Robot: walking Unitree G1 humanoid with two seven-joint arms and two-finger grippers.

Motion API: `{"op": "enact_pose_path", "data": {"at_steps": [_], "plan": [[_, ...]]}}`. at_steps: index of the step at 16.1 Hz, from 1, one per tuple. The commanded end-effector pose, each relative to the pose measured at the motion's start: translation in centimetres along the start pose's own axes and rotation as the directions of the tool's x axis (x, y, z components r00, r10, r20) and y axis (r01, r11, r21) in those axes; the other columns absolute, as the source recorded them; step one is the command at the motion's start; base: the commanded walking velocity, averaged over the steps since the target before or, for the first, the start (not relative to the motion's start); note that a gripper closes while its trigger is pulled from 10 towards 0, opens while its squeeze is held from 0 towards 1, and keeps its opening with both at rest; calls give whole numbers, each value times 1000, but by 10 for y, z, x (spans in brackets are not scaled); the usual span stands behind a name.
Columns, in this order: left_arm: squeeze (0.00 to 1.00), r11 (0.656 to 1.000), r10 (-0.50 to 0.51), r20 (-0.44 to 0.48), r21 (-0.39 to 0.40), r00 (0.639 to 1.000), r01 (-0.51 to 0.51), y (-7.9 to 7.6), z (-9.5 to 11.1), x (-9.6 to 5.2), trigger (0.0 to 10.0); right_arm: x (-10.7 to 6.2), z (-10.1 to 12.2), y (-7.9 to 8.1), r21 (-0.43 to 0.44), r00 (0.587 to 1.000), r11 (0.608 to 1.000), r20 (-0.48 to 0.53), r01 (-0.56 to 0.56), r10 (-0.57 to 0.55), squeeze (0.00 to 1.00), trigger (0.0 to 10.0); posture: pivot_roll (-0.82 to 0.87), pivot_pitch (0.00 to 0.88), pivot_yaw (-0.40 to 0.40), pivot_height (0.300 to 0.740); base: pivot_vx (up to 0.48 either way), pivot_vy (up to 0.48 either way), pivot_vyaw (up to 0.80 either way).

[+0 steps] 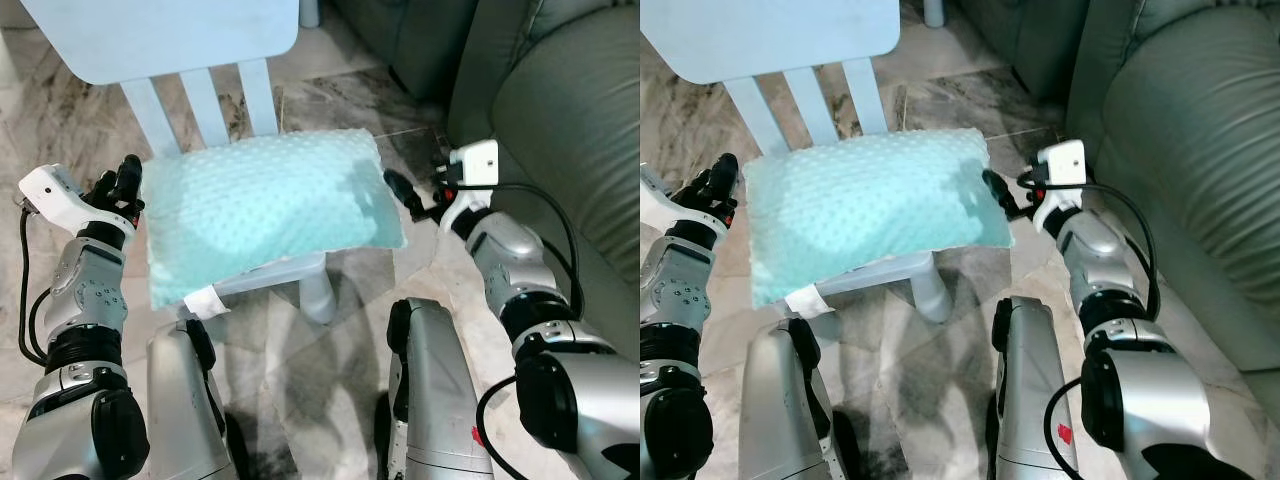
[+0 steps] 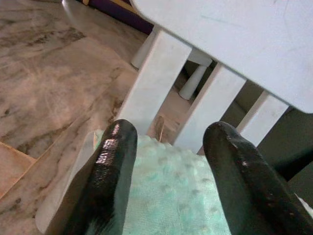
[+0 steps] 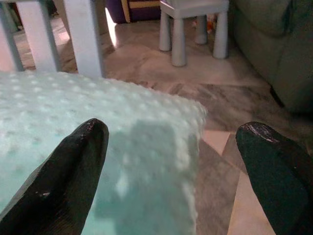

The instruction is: Move the pillow to the sofa

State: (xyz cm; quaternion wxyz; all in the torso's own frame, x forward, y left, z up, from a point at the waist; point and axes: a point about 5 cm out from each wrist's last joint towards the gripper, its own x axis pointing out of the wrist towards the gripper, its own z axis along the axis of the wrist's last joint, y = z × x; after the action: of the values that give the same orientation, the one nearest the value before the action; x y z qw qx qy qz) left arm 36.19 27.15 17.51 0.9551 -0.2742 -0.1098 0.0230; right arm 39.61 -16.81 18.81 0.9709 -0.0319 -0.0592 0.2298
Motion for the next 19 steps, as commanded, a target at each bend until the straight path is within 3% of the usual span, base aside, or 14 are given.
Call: {"op": "enact_pose_path", "data": {"at_steps": [1,3,7,10,11,12,15,19], "plan": [[1000,1000,24,-11,5,1000,-24,5,-4,-5,10000,1,-3,3,-36,1000,999,-21,-5,4,1000,10000,-5,126,47,398,0,0,0],[1000,1000,21,-27,-10,999,-22,1,-11,-5,10000,3,-1,4,-56,1000,998,-20,-7,6,1000,10000,-7,124,46,398,0,0,0],[1000,998,57,-174,-7,983,-59,8,-39,-17,10000,1,-15,7,82,997,997,-76,-13,19,1000,10000,1,143,49,398,0,0,0],[1000,995,96,-220,9,971,-97,16,-45,-19,10000,-2,-26,9,191,992,982,-125,-9,34,1000,10000,13,180,54,398,0,0,0],[459,997,81,-232,16,969,-80,14,-44,-18,10000,-2,-33,13,249,986,968,-154,-29,69,227,10000,25,202,57,398,0,0,0],[0,996,84,-242,50,967,-74,14,-42,-17,10000,-3,-36,15,247,982,969,-175,-28,73,0,10000,32,217,60,398,0,0,0],[0,998,57,-278,50,959,-44,14,-41,-17,10000,-2,-42,21,289,974,957,-208,-27,90,0,10000,51,251,61,398,0,0,0],[0,998,41,-322,54,946,-25,13,-46,-19,10000,6,-45,41,460,973,887,-187,-37,137,0,10000,92,284,62,398,0,0,0]]}}
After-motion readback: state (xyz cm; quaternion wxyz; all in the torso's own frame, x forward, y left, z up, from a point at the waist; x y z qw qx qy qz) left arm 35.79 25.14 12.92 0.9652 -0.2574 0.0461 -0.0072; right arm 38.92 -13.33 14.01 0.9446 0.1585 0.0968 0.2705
